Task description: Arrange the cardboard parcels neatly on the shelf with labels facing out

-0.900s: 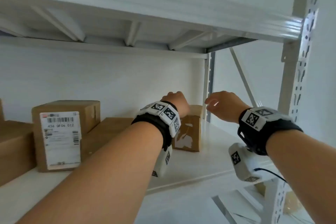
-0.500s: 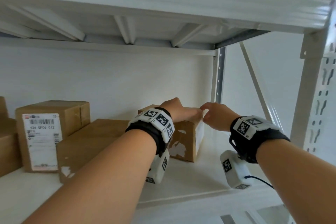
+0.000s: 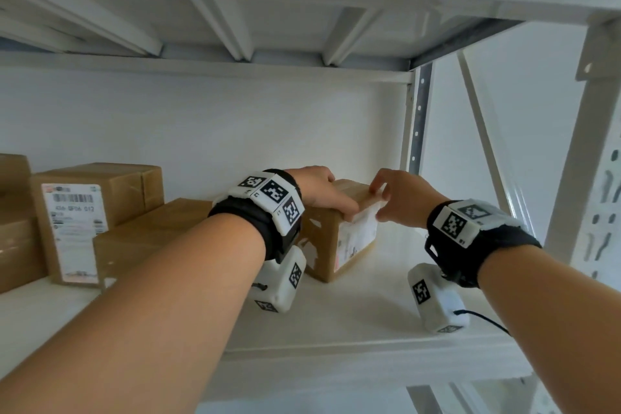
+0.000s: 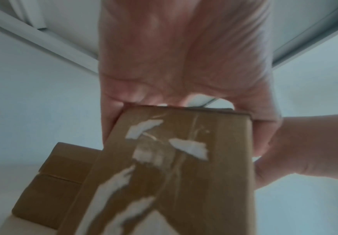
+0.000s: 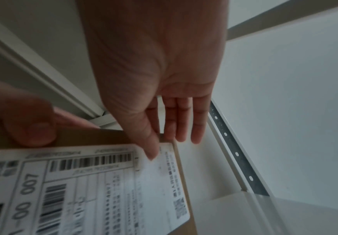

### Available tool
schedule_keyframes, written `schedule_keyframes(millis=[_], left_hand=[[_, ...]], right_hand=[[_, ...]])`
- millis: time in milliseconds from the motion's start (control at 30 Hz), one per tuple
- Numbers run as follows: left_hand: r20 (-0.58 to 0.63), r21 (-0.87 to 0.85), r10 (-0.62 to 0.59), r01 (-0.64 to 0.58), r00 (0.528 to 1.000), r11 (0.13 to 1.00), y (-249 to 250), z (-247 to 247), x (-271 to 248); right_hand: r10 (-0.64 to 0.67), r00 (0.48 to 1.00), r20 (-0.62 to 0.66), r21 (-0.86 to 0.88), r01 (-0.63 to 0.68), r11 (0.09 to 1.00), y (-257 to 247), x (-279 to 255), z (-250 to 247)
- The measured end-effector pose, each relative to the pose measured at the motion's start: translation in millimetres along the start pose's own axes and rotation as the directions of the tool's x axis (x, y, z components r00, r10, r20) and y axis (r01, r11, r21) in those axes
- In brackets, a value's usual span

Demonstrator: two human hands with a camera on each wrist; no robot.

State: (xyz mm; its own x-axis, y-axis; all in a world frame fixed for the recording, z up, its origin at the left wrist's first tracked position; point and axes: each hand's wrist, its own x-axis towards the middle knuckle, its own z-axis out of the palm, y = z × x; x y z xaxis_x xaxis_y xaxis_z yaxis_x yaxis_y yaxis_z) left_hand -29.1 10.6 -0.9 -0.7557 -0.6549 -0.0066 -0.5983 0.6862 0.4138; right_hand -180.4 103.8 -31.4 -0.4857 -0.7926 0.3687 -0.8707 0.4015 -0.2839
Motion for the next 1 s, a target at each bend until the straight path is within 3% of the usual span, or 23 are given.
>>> schedule_keyframes(millis=[133,300,467,700,833,933,1000], left_hand=[[-0.114,-0.096,0.019,-0.030,0.993,0.995,-5,-11,-3],[-0.058,-0.082,0.064,-0.069,0.996,0.994,-6,-22,-13],[-0.034,-0.031,0.168,-0.170,0.985,0.985,-1,-26,-19],[-0.063,-0.097,0.204,-0.209,0.977,0.973,0,-30,-17],[-0.173,-0.235,0.177,-0.215,0.969,0.948,-10,-40,-12],[-0.117,-0.390,0.116,-0.153,0.986,0.908,-21,-43,-7],[-0.089,-0.485,0.103,-0.134,0.991,0.864,-22,-38,-3]], right_hand=[[-0.003,1.000,0.030,-0.049,0.004,0.999,0,-4,-11],[-0.055,0.989,0.134,-0.073,0.065,0.995,-10,-9,-20],[-0.138,0.946,0.293,-0.110,0.177,0.978,-29,-12,-22],[-0.155,0.957,0.246,-0.034,0.169,0.985,-36,-9,-25],[-0.052,0.977,0.206,0.260,-0.004,0.966,-14,-6,-34],[-0.033,0.965,0.262,0.571,-0.128,0.811,3,-8,-42],[-0.057,0.948,0.312,0.672,-0.179,0.718,8,-13,-45]])
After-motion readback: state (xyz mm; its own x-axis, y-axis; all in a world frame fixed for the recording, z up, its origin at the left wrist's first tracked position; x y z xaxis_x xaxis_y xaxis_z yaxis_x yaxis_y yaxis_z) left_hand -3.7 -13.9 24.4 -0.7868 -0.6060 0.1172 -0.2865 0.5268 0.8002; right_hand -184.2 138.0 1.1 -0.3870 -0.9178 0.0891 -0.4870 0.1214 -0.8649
